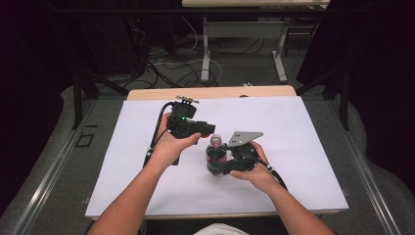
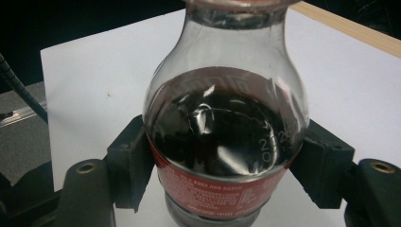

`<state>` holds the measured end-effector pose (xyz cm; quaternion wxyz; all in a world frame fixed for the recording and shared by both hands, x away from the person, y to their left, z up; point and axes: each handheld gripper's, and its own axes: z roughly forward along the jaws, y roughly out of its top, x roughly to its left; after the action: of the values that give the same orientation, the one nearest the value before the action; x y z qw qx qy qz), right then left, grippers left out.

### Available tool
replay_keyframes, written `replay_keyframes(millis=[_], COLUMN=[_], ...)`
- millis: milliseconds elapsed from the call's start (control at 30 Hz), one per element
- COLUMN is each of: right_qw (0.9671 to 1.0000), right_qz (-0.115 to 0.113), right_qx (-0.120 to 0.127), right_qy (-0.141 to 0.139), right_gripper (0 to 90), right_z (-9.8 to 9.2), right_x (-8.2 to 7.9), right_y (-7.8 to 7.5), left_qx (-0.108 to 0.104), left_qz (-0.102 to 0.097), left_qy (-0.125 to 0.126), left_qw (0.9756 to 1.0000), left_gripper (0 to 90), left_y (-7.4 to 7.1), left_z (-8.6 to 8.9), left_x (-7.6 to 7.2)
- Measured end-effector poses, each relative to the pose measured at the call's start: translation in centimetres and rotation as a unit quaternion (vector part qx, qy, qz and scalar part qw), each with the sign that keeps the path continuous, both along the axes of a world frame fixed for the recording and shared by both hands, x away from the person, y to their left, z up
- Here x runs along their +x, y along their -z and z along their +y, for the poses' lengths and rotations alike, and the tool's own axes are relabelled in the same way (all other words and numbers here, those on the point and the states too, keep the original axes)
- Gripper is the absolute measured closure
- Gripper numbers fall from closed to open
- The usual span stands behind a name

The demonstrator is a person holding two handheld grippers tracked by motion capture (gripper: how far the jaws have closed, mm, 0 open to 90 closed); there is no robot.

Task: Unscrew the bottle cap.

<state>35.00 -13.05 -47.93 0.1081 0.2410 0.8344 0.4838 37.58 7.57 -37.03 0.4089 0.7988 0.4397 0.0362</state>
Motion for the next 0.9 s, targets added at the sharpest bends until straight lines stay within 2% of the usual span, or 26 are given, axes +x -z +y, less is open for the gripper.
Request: replay_keyframes(millis=[200, 400, 533, 600, 733, 900], right_qw=[0.9999, 0.9997, 0.9996, 0.9995, 0.9993, 0.9989], right_qz=[0.0, -0.009, -0.006, -0.006, -0.005, -0.008], right_qx=[0.002, -0.002, -0.002, 0.0, -0.007, -0.002], right_qy=[0.014, 0.022, 0.029, 0.031, 0.035, 0.046], right_gripper=[29.8, 29.8, 29.8, 29.8, 29.8, 29.8], right_z=[-0.3, -0.5, -0.7, -0.8, -0.9, -1.1], right_x=[0.3, 0.5, 0.7, 0.7, 0.8, 1.0], right_y=[0.2, 0.3, 0.4, 0.4, 0.4, 0.6], left_qx=[-0.005, -0.006, -0.013, -0.01, -0.015, -0.018], left_qz=[0.006, 0.011, 0.015, 0.013, 0.017, 0.015], left_qy=[-0.023, -0.043, -0.056, -0.065, -0.068, -0.081], left_qw=[0.9997, 0.999, 0.9982, 0.9978, 0.9974, 0.9965], left_gripper=[62.7, 62.7, 62.7, 62.7, 62.7, 62.7], left_y=[0.8, 2.1, 3.0, 3.4, 4.2, 5.4], left_z=[1.4, 2.8, 3.8, 4.2, 5.1, 5.9], left_x=[0.5, 0.7, 0.8, 0.8, 0.8, 0.6])
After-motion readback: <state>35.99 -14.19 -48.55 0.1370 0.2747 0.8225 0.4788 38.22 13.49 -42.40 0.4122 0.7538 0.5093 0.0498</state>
